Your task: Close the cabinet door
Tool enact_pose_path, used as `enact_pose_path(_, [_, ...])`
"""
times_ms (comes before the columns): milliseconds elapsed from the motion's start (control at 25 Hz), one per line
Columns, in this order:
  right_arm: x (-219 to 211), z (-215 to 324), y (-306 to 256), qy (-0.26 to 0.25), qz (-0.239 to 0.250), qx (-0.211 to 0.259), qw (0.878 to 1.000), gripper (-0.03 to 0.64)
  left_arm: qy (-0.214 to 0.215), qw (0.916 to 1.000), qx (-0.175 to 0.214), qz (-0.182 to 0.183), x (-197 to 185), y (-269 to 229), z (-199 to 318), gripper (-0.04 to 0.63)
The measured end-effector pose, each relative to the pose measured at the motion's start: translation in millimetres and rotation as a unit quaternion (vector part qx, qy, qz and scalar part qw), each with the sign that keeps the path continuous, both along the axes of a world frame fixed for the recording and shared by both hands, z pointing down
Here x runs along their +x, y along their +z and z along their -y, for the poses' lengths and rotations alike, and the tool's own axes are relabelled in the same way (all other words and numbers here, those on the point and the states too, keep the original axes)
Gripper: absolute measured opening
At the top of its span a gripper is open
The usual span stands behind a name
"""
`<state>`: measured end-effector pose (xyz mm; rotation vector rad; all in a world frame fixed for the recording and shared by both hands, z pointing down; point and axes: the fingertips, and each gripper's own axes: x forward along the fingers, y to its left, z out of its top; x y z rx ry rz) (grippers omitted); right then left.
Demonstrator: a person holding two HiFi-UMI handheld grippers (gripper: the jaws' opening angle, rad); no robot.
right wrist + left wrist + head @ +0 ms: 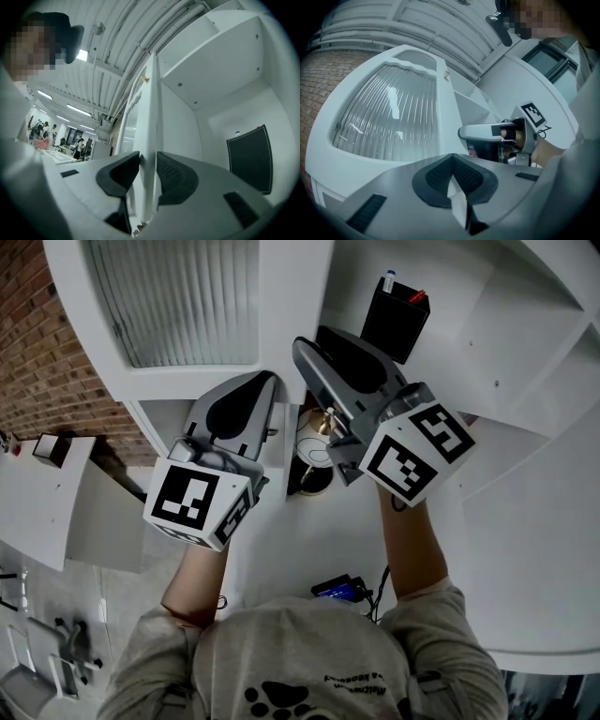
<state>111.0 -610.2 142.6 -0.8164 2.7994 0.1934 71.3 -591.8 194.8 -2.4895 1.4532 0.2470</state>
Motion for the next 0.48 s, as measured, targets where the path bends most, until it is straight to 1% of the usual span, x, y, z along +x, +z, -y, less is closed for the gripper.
enact_pose_path(240, [10.7,7.1,4.2,0.025,0.01,-0.006,1.0,0.124,-0.004,1.0,0.002,0.001,-0.8,0.8,7.0,0.007])
enact_pose_path(480, [16.3,8.0,8.7,0.031,0.007,-0.009,0.999,0.116,-0.007,1.0,0.0,0.0,-1.0,0.7,13.4,0.006])
